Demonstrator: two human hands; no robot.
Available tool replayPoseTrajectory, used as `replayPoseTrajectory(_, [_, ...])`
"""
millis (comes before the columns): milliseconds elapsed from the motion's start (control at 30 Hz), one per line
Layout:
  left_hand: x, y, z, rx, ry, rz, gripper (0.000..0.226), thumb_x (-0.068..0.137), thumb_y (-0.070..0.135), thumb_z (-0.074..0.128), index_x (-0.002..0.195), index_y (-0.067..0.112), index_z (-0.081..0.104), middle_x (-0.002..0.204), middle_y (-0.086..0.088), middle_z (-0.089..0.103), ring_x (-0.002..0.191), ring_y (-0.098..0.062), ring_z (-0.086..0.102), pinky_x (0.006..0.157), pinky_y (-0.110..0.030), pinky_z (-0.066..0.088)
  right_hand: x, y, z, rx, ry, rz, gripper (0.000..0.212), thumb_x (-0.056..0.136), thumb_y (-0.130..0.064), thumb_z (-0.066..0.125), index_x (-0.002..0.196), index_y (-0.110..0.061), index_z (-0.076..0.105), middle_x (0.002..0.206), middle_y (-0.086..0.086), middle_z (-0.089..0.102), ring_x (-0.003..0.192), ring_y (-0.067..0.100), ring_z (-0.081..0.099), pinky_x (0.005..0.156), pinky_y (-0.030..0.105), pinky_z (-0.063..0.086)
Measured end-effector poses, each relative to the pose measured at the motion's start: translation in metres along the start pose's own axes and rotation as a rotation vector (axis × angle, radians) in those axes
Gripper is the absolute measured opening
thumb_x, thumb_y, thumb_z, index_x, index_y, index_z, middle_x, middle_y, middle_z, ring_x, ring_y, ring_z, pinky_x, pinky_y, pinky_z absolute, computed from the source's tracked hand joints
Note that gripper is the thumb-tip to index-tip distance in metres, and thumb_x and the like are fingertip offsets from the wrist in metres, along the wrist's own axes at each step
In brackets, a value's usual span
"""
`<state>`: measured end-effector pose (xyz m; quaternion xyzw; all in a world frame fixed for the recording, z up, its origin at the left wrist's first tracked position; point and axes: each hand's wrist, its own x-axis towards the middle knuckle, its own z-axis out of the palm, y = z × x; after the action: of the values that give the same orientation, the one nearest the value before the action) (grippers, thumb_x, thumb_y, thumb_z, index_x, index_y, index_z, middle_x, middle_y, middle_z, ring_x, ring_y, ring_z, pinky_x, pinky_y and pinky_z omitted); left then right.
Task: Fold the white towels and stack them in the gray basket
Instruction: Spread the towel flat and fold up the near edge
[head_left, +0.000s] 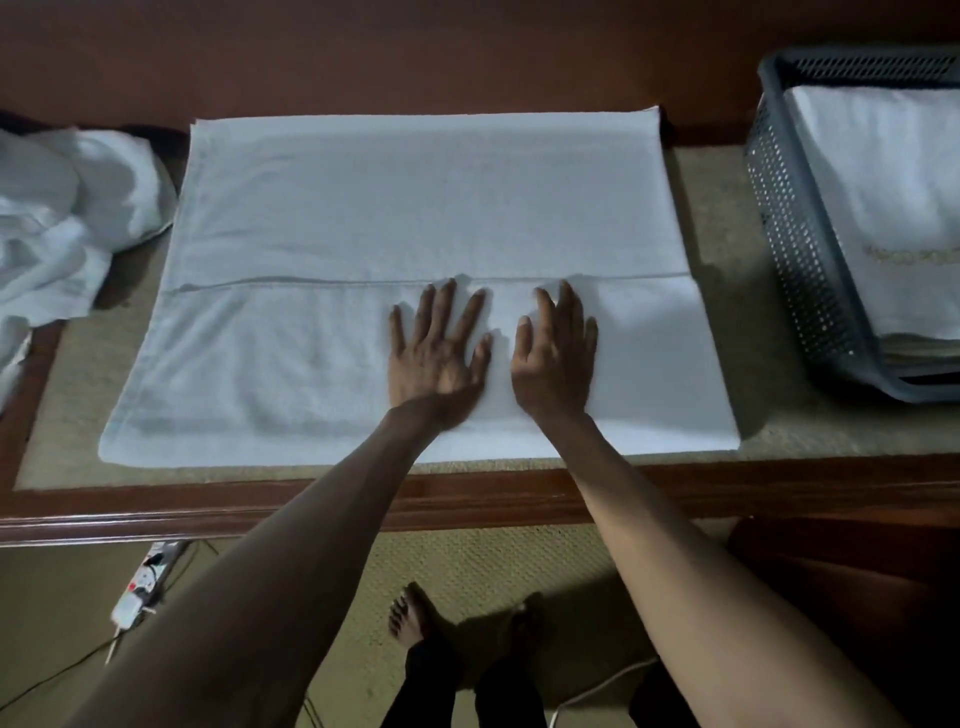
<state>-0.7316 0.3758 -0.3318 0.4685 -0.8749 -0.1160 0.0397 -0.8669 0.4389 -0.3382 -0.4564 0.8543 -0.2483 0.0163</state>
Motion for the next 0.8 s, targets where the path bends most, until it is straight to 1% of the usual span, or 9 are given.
replayPoseTrajectory(67, [0.0, -0.002, -0.002, -0.025, -0.025, -0.007, 0.06, 0.106, 0.061, 0.012, 0.162, 0.045, -0.004, 0.172, 0.003, -0.012, 0.158, -0.019, -0.013, 0.126, -0.055, -0.006, -0.001, 0.003, 0.003, -0.072, 0.001, -0.008, 0.045, 0.105, -0.032, 0.04, 0.146, -0.015, 0.05, 0.16, 0.014, 0.038, 0.148, 0.03, 0.034, 0.121, 0.05, 0.025])
replayPoseTrajectory(200, [-0.007, -0.022, -0.011, -0.018, -0.071, -0.036, 0.063, 0.104, 0.066, 0.011, 0.161, 0.047, -0.007, 0.171, 0.004, -0.016, 0.158, -0.018, -0.014, 0.125, -0.055, -0.007, 0.001, 0.001, 0.0, -0.134, -0.009, -0.019, 0.047, 0.105, -0.035, 0.038, 0.147, -0.017, 0.046, 0.16, 0.012, 0.037, 0.148, 0.029, 0.032, 0.121, 0.05, 0.024])
replayPoseTrajectory(267, [-0.012, -0.048, -0.019, -0.028, -0.089, -0.064, 0.063, 0.103, 0.068, 0.011, 0.16, 0.049, -0.007, 0.172, 0.007, -0.014, 0.158, -0.016, -0.013, 0.125, -0.054, -0.007, 0.001, 0.0, -0.001, -0.146, -0.04, -0.012, 0.048, 0.105, -0.038, 0.035, 0.148, -0.018, 0.043, 0.161, 0.01, 0.035, 0.149, 0.028, 0.029, 0.122, 0.051, 0.023])
replayPoseTrajectory(333, [-0.02, -0.085, -0.03, -0.035, -0.082, -0.13, 0.063, 0.102, 0.071, 0.012, 0.16, 0.051, -0.004, 0.172, 0.009, -0.011, 0.158, -0.016, -0.01, 0.126, -0.054, -0.006, 0.001, 0.002, -0.002, -0.144, -0.053, -0.018, 0.049, 0.106, -0.04, 0.032, 0.149, -0.018, 0.041, 0.161, 0.01, 0.034, 0.15, 0.028, 0.028, 0.122, 0.052, 0.023])
replayPoseTrajectory(433, [-0.028, -0.149, -0.048, 0.004, -0.093, -0.214, 0.066, 0.1, 0.075, 0.008, 0.159, 0.051, -0.009, 0.171, 0.011, -0.014, 0.158, -0.015, -0.013, 0.126, -0.054, -0.007, 0.0, 0.003, -0.001, -0.151, -0.027, -0.031, 0.048, 0.107, -0.04, 0.033, 0.148, -0.017, 0.042, 0.161, 0.01, 0.035, 0.15, 0.026, 0.028, 0.122, 0.051, 0.023])
replayPoseTrajectory(500, [-0.031, -0.18, -0.06, 0.02, -0.098, -0.235, 0.068, 0.099, 0.077, 0.006, 0.159, 0.05, -0.011, 0.171, 0.01, -0.015, 0.157, -0.015, -0.014, 0.126, -0.054, -0.006, 0.0, 0.002, 0.0, -0.142, -0.04, -0.015, 0.049, 0.107, -0.041, 0.033, 0.149, -0.018, 0.041, 0.162, 0.009, 0.033, 0.151, 0.025, 0.026, 0.123, 0.05, 0.02])
replayPoseTrajectory(600, [-0.033, -0.206, -0.069, 0.034, -0.09, -0.237, 0.069, 0.099, 0.077, 0.006, 0.159, 0.049, -0.009, 0.172, 0.008, -0.013, 0.158, -0.016, -0.012, 0.127, -0.054, -0.004, 0.0, 0.0, -0.001, -0.115, -0.087, 0.019, 0.05, 0.106, -0.044, 0.03, 0.151, -0.022, 0.037, 0.164, 0.007, 0.029, 0.153, 0.023, 0.021, 0.125, 0.049, 0.014])
replayPoseTrajectory(800, [-0.042, -0.249, -0.081, 0.026, -0.051, -0.248, 0.072, 0.098, 0.078, 0.012, 0.161, 0.047, -0.005, 0.173, 0.008, -0.006, 0.159, -0.016, -0.008, 0.127, -0.054, 0.0, -0.001, -0.001, -0.003, -0.114, -0.115, 0.02, 0.05, 0.107, -0.044, 0.03, 0.151, -0.022, 0.035, 0.165, 0.006, 0.026, 0.154, 0.022, 0.019, 0.126, 0.048, 0.011])
